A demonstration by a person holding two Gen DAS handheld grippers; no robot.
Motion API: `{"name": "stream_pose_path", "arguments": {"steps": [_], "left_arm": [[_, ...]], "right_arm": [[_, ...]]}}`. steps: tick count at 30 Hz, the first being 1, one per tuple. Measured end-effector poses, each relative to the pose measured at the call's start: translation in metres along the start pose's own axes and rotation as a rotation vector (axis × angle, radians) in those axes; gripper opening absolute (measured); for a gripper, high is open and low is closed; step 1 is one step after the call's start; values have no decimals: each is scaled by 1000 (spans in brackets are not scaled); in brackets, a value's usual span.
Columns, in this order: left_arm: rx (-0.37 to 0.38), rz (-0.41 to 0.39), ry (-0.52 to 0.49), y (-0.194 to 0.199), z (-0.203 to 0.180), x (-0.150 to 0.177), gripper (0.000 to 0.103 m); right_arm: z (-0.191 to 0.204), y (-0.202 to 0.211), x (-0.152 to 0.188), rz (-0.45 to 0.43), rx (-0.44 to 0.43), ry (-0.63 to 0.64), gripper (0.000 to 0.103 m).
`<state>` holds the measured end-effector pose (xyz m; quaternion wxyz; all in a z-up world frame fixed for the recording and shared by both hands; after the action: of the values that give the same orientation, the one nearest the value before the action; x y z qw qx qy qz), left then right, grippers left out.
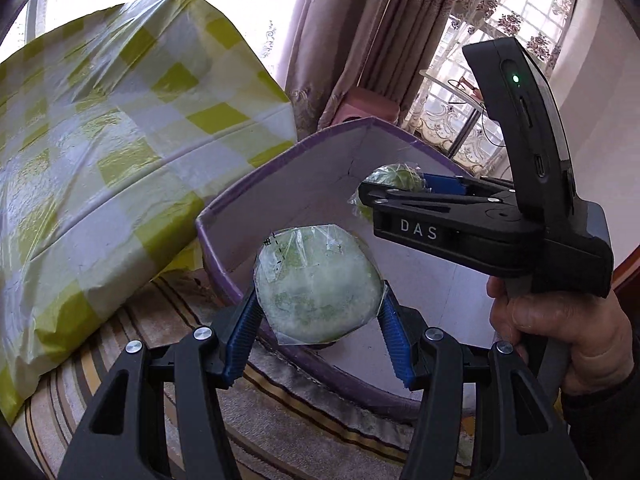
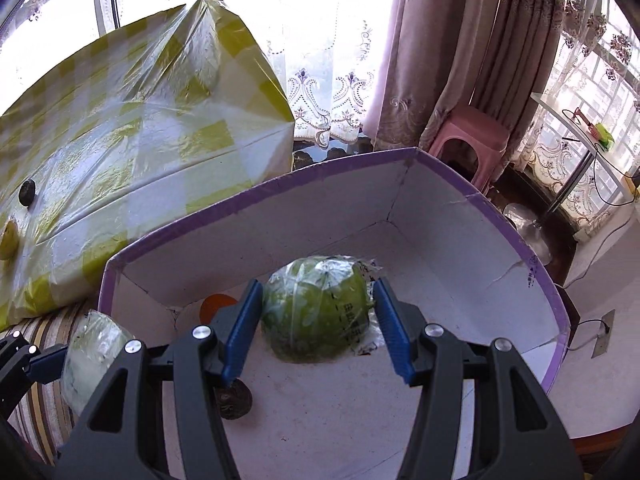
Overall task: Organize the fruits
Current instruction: 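Carry both cabbages into the purple-rimmed box and open both tools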
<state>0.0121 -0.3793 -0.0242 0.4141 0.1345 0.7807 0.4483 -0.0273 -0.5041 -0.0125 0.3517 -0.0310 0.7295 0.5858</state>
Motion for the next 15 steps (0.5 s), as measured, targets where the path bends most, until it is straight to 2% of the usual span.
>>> {"name": "stream_pose_path", "arguments": {"steps": [9,15], "left_arm": [[42,71,-89,-20,-25,7,54],[45,76,-105,-21,-26,7,54]], "right_arm": [[-8,-5,8,24,24,-14,57],[-8,-8,12,39,22,-22,57]]}}
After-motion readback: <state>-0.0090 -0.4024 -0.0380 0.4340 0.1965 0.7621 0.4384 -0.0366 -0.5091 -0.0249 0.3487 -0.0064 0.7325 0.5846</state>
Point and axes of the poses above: each gripper's, at about its wrist camera, not at the fingertips, and y roughly against the way its jaws point, z to its left, x to its underside, the point moved 3 cm from there along -y, roughly the way its jaws point, and after that the axes turned 6 degrees about z, right-handed, at the moved point
